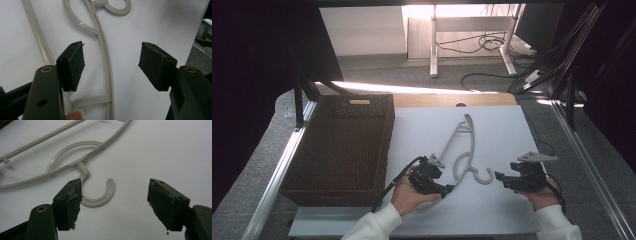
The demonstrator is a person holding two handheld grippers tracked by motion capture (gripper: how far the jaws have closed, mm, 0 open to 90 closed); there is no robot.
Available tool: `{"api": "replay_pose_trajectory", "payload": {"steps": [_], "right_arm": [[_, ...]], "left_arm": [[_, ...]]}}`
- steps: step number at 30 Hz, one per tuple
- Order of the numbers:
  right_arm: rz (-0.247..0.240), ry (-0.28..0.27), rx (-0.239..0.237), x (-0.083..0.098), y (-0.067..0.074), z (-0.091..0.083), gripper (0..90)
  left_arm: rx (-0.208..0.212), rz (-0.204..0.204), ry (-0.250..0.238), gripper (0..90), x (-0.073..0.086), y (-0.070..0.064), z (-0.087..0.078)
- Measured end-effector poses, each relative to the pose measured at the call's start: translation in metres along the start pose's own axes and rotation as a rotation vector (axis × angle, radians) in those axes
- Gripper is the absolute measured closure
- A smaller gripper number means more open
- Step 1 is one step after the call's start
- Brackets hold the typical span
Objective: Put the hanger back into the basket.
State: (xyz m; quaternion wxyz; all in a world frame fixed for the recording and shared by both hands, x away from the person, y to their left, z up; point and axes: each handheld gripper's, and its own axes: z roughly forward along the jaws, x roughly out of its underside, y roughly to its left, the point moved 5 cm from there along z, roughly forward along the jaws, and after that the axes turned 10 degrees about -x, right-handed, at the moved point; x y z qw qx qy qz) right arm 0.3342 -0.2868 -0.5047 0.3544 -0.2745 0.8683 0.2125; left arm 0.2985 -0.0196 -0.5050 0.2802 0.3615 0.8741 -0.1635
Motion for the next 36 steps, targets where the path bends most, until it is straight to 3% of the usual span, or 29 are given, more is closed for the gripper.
{"api": "replay_pose_trajectory", "payload": {"steps": [11,20,36], "right_arm": [[0.007,0.003,0.011,0.002,-0.005,-0.001,28.2],[0.015,0.002,0.018,0.003,-0.007,-0.002,28.3],[0.018,0.010,0.026,0.004,-0.009,-0.002,28.2]], "left_arm": [[-0.033,0.016,0.061,42.7,-0.007,-0.010,0.026],[-0.062,0.004,0.081,46.9,-0.011,-0.011,0.045],[-0.098,0.013,0.111,62.3,-0.012,-0.017,0.068]]}}
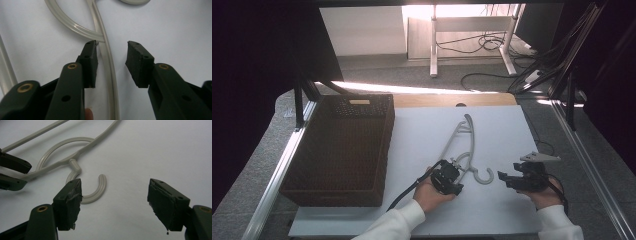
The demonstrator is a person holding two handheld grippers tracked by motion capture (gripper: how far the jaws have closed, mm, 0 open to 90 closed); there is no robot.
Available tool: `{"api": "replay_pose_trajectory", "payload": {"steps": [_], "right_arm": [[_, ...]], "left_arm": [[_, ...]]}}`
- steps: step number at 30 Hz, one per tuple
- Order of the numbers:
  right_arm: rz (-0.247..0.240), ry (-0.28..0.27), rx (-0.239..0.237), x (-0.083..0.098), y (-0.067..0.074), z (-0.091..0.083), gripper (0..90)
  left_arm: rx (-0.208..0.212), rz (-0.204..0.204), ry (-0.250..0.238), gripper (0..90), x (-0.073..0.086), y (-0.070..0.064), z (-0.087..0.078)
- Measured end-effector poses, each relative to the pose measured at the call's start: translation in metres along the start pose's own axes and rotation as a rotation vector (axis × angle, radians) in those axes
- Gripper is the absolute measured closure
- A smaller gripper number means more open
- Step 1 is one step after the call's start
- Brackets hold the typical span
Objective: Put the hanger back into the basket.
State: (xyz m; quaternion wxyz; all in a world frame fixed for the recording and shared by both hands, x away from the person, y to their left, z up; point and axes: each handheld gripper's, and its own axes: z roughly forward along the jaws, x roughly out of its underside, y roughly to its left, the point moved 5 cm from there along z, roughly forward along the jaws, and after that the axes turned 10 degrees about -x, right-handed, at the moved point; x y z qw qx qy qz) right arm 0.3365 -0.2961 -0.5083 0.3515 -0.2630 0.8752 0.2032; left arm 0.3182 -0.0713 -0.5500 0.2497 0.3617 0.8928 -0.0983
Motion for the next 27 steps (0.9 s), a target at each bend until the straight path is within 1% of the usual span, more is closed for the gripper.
{"api": "replay_pose_trajectory", "payload": {"steps": [1,3,4,5,8,11,14,17,19,22,23,27], "right_arm": [[0.000,0.000,0.001,0.0000,-0.0002,-0.0001,28.2],[0.001,0.000,0.001,0.0001,-0.0004,-0.0002,28.2],[0.001,0.000,0.001,0.0001,-0.0004,-0.0002,28.2],[0.002,-0.001,0.001,0.0000,-0.0003,-0.0003,28.2],[0.002,0.000,0.003,-0.0001,-0.0002,-0.0004,28.2],[0.003,-0.002,0.004,-0.0004,-0.0002,-0.0008,28.2],[0.004,-0.002,0.005,-0.0004,-0.0001,-0.0010,28.2],[0.005,0.000,0.006,-0.0001,-0.0003,-0.0006,28.2],[0.005,0.001,0.007,-0.0002,-0.0003,-0.0004,28.2],[0.006,0.001,0.008,-0.0004,-0.0002,-0.0004,28.3],[0.006,0.001,0.009,-0.0005,-0.0002,-0.0004,28.2],[0.009,-0.001,0.011,-0.0008,-0.0008,-0.0013,28.3]], "left_arm": [[-0.001,0.002,0.003,64.1,0.0002,-0.0008,0.0007],[-0.018,0.018,0.012,66.1,0.0007,-0.0015,0.0016],[-0.018,0.018,0.012,66.8,0.0007,-0.0015,0.0016],[-0.030,0.026,0.023,67.7,0.0013,-0.0007,0.0034],[-0.035,0.023,0.025,69.9,0.0012,0.0002,0.0042],[-0.036,0.017,0.031,70.1,0.0006,0.0000,0.0045],[-0.049,0.028,0.038,70.3,0.0001,-0.0007,0.0045],[-0.062,0.034,0.041,74.5,-0.0005,0.0000,0.0046],[-0.054,0.024,0.046,76.5,-0.0008,0.0011,0.0047],[-0.060,0.022,0.051,77.3,-0.0011,0.0008,0.0044],[-0.061,0.016,0.051,77.4,-0.0013,0.0008,0.0046],[-0.039,-0.008,0.057,79.8,-0.0016,0.0044,0.0045]]}}
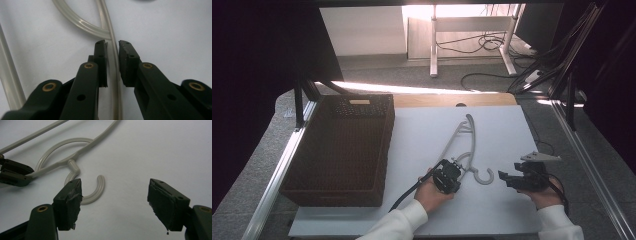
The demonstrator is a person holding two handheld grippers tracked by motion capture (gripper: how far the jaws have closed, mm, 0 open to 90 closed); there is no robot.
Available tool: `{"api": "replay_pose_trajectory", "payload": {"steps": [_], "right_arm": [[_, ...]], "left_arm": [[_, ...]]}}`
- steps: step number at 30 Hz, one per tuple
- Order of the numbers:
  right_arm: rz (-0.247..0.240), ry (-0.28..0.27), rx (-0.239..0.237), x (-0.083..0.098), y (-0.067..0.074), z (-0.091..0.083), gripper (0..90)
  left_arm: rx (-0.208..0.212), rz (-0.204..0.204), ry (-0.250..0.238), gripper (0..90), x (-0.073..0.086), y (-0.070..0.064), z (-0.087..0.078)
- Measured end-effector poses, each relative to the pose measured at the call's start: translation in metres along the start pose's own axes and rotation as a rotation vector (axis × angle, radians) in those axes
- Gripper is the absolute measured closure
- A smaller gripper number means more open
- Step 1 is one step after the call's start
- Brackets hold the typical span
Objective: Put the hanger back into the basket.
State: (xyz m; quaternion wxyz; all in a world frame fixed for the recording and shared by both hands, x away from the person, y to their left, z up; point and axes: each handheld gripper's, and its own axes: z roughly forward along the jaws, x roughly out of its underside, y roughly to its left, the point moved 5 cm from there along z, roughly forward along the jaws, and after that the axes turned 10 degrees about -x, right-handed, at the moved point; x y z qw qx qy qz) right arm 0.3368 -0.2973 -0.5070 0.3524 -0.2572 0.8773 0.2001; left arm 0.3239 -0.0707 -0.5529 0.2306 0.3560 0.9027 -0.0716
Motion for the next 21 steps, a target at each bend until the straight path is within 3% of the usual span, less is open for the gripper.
{"api": "replay_pose_trajectory", "payload": {"steps": [11,15,21], "right_arm": [[0.020,-0.022,0.024,0.000,-0.008,-0.009,28.4],[0.026,-0.023,0.032,0.002,-0.012,-0.010,28.4],[0.039,-0.018,0.040,0.004,-0.016,-0.008,28.5]], "left_arm": [[0.068,-0.024,0.000,82.0,0.000,0.008,-0.002],[0.136,-0.064,-0.024,82.0,-0.002,0.018,-0.014],[0.194,-0.128,-0.090,82.0,-0.004,0.033,-0.033]]}}
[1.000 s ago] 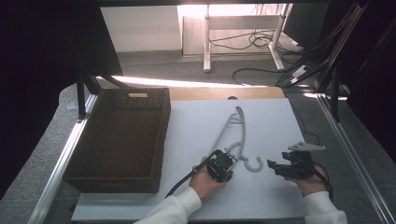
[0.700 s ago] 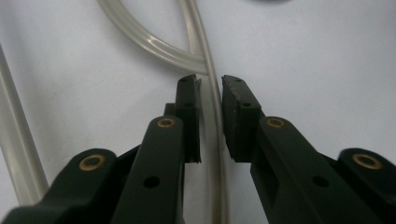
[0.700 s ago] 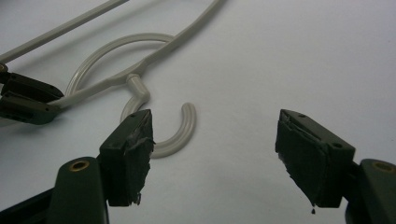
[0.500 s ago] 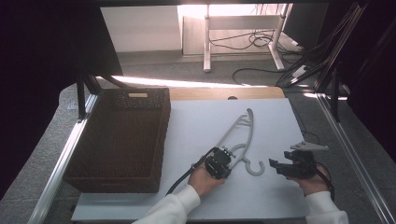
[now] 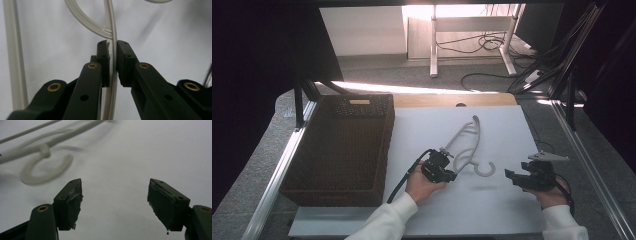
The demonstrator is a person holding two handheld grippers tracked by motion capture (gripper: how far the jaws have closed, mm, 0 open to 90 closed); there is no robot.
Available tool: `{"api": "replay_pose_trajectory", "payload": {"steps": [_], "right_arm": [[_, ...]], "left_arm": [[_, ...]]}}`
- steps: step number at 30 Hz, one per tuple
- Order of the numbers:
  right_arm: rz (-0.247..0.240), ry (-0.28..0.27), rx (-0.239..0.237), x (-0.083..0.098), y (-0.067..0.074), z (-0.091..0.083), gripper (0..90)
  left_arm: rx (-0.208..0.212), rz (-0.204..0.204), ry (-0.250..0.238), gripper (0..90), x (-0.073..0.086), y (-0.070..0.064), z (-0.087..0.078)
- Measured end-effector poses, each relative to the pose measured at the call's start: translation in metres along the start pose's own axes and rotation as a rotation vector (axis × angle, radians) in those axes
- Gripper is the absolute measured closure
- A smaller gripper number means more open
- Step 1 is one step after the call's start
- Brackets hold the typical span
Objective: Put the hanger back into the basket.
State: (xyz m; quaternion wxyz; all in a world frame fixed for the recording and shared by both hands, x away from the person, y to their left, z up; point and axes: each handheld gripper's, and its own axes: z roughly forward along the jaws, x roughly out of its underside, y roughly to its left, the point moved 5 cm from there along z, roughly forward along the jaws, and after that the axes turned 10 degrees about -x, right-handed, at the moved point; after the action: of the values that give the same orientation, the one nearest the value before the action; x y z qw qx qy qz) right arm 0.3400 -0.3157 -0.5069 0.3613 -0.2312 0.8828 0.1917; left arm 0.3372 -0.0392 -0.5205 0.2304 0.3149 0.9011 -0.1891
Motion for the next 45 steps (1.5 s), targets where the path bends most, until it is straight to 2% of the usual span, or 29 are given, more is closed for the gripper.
{"api": "replay_pose_trajectory", "payload": {"steps": [5,16,33,45], "right_arm": [[-0.003,0.006,0.003,0.001,0.000,0.002,28.4],[0.002,0.007,0.009,0.003,-0.002,0.001,28.4],[0.002,0.005,0.010,0.002,-0.002,0.001,28.3],[0.000,0.004,0.009,0.002,-0.002,0.000,28.4]], "left_arm": [[0.041,-0.031,-0.046,82.1,-0.004,0.009,-0.016],[0.076,-0.070,-0.128,82.2,-0.012,0.023,-0.044],[0.060,-0.069,-0.243,82.4,-0.021,0.035,-0.087],[0.054,-0.075,-0.292,82.6,-0.021,0.044,-0.113]]}}
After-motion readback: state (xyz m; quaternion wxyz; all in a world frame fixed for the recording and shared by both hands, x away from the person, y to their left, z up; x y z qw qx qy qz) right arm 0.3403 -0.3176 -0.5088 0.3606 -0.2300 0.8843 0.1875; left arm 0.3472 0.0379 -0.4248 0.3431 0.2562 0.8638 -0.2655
